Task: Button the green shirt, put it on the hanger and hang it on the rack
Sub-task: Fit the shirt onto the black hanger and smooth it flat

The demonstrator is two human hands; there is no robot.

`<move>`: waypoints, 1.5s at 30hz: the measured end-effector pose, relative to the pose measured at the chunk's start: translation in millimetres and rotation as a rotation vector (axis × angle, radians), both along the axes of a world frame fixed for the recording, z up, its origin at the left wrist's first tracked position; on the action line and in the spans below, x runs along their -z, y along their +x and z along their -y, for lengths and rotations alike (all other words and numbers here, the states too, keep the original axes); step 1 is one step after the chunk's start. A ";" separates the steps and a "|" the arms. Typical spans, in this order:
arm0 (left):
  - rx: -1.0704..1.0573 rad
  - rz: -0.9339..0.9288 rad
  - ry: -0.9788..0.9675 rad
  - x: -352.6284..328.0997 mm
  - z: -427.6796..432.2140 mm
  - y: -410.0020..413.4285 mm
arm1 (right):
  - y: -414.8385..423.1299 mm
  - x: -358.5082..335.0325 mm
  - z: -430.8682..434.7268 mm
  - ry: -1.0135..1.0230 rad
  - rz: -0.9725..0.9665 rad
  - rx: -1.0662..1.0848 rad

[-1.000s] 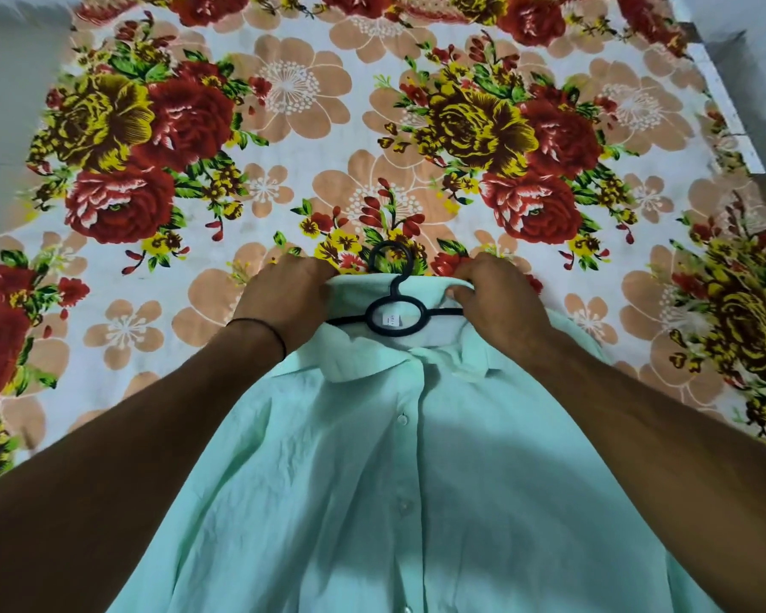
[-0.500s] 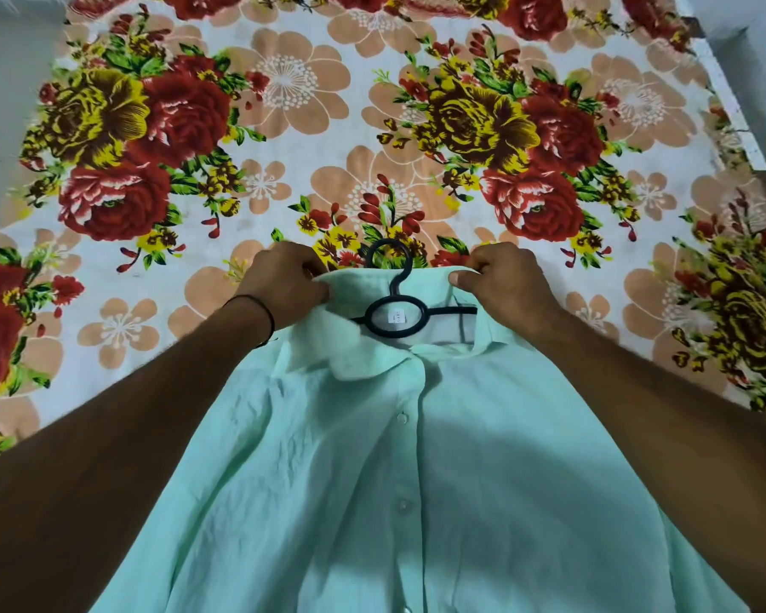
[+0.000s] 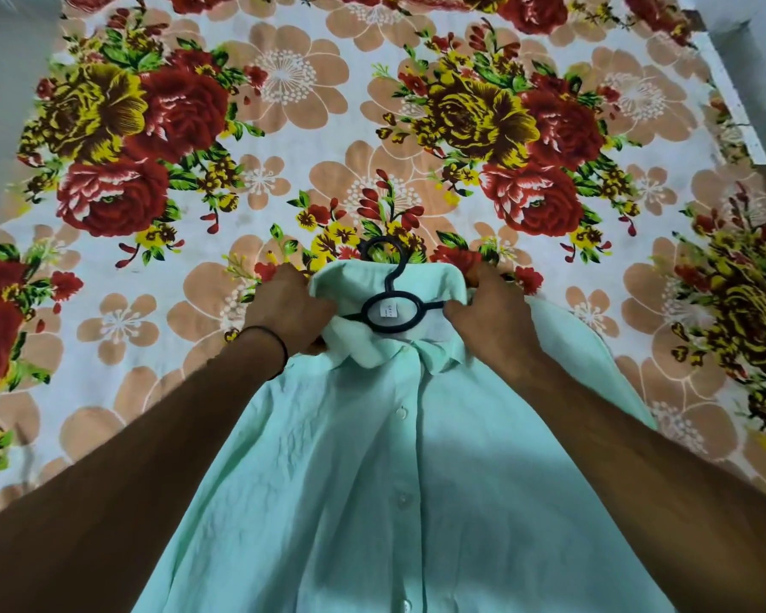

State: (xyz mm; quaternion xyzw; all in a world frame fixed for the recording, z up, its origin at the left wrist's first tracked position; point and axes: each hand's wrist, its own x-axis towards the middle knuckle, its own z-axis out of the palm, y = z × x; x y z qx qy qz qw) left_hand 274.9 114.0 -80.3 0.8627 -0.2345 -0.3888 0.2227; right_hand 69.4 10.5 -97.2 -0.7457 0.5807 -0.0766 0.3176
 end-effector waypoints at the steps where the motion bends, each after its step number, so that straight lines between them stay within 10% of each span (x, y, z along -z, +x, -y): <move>1: -0.136 -0.183 -0.083 -2.0 1.0 -1.8 | 1.0 -1.4 0.4 0.031 0.067 0.029; 3: -0.336 -0.415 -0.224 -3.4 1.4 -0.2 | 0.3 -2.1 3.4 0.089 0.219 0.105; 8: -0.202 -0.202 -0.167 5.0 -10.2 5.3 | -7.8 1.0 3.3 0.247 0.274 0.124; 13: -0.409 -0.379 -0.391 3.2 -12.1 1.5 | -12.0 0.8 -3.1 0.155 0.550 0.157; 18: -0.111 0.188 -0.407 16.8 -29.0 19.1 | -23.5 11.6 17.5 -0.152 0.169 0.036; 29: 0.746 0.579 -0.114 24.4 -39.6 36.4 | -40.9 16.1 34.7 -0.147 -0.359 -0.397; 35: 0.530 0.766 -0.230 29.7 -33.8 52.5 | -49.9 26.0 21.1 -0.287 -0.310 -0.335; 45: 0.255 0.419 -0.248 32.1 -26.5 51.6 | -45.3 24.8 25.4 -0.354 -0.339 -0.206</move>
